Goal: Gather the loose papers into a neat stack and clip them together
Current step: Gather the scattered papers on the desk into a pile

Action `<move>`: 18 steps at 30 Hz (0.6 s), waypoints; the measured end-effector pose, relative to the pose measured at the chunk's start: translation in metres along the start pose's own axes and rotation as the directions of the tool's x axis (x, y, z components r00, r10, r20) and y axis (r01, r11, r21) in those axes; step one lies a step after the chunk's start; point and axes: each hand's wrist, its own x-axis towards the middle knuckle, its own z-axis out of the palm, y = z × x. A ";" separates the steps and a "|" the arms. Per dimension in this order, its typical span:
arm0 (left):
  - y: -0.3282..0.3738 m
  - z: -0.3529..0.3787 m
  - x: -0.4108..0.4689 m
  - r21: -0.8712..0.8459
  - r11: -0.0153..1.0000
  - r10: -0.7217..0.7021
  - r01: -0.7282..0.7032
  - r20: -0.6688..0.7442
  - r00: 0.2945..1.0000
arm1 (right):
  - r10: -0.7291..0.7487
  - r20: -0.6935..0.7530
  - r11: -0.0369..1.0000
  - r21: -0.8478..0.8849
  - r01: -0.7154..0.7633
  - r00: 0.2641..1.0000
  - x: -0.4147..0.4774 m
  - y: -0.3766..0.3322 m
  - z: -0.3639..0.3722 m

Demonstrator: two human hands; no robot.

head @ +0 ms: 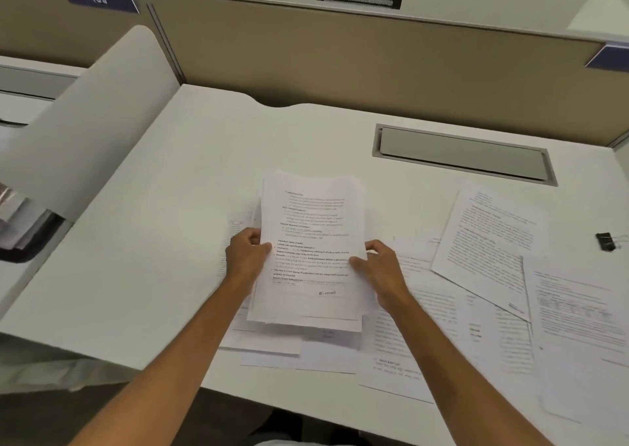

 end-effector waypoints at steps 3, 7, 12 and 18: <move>-0.023 -0.012 0.004 0.095 0.995 -0.014 0.021 -0.074 0.997 | -0.001 -0.022 0.992 -0.128 -0.002 1.000 -0.009 0.015 0.032; -0.050 -0.022 0.014 0.245 0.969 -0.002 0.026 -0.097 0.995 | -0.134 -0.123 0.877 -0.477 0.060 0.983 -0.017 0.027 0.065; -0.055 -0.027 0.018 0.454 0.885 -0.011 0.099 -0.194 0.981 | -0.144 -0.257 0.799 -0.599 -0.041 0.956 -0.022 0.026 0.076; -0.054 -0.024 0.024 0.346 0.933 -0.095 0.098 -0.026 0.995 | 0.013 -0.319 0.844 -0.505 -0.181 0.948 -0.015 0.013 0.079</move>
